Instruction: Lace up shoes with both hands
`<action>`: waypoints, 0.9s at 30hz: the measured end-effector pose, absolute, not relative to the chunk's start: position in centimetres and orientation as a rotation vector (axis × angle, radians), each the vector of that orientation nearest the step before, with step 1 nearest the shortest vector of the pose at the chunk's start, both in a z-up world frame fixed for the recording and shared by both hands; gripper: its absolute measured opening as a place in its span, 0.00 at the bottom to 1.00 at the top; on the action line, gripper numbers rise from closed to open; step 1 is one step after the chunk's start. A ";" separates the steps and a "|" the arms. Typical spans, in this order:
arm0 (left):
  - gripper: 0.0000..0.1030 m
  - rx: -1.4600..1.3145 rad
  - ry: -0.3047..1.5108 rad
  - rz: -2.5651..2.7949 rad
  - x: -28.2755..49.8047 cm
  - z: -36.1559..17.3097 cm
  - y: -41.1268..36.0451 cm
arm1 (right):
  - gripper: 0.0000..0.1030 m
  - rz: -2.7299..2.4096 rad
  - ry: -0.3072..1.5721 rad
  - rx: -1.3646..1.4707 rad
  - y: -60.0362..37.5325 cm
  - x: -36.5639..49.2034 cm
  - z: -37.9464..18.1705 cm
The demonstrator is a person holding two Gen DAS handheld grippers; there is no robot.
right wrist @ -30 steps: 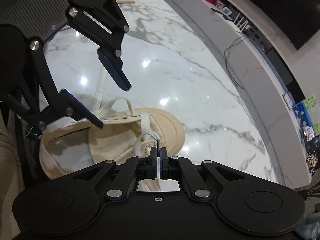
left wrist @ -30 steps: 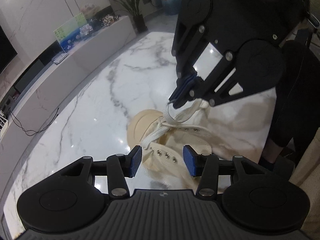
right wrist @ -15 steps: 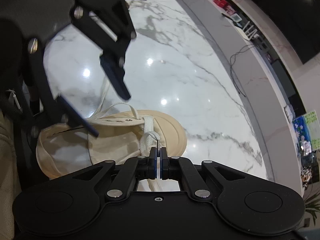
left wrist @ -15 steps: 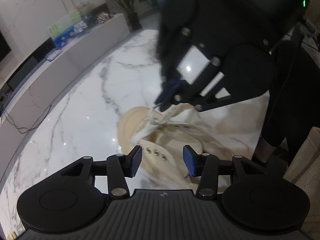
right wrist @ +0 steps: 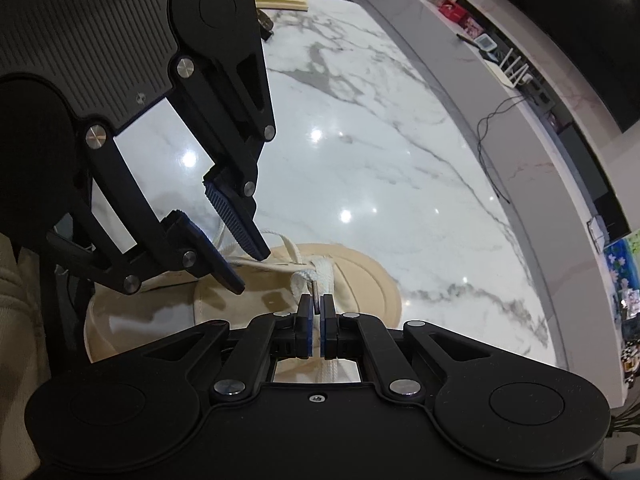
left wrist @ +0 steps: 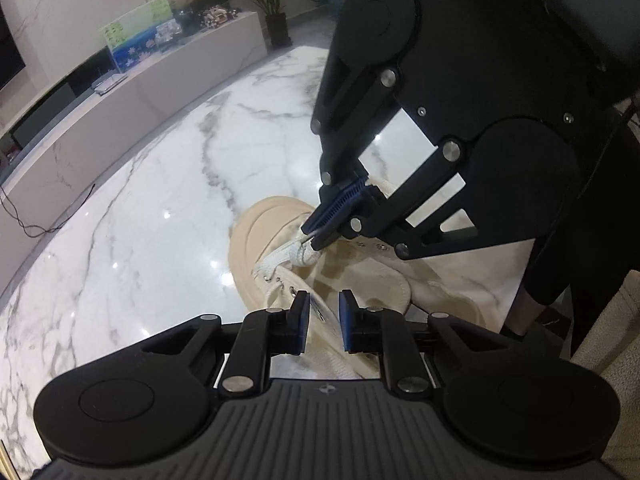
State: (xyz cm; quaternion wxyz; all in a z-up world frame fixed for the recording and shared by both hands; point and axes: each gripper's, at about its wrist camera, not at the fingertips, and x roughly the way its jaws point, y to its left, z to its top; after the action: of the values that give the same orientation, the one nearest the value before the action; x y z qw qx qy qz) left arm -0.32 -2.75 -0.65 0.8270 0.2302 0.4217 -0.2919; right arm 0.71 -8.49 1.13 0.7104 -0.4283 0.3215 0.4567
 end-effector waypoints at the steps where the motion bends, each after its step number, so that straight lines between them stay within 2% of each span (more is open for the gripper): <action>1: 0.14 0.490 0.899 -0.614 -0.2 -0.7 -2.6 | 0.01 1.014 0.712 -0.948 -8.4 0.8 1.1; 4: 0.14 0.487 0.905 -0.609 0.0 -0.8 -2.4 | 0.04 1.019 0.712 -0.934 -8.3 1.0 1.1; 6: 0.14 0.484 0.907 -0.611 0.0 -0.8 -2.4 | 0.19 1.029 0.708 -0.922 -8.4 1.0 1.2; 8: 0.15 0.485 0.909 -0.611 0.1 -0.8 -2.4 | 0.22 1.038 0.705 -0.919 -8.4 0.8 1.3; 16: 0.15 0.496 0.914 -0.612 0.2 -0.9 -2.4 | 0.22 1.080 0.686 -0.893 -9.1 0.4 2.0; 27: 0.15 0.491 0.921 -0.614 0.1 -1.2 -1.9 | 0.22 1.207 0.597 -1.093 -8.0 -1.9 0.5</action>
State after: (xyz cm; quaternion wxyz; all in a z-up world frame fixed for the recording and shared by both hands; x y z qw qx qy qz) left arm 0.11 -1.90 -1.19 0.8224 0.2307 0.4327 -0.2884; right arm -1.87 -7.96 0.47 0.6468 -0.4807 0.2624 0.5308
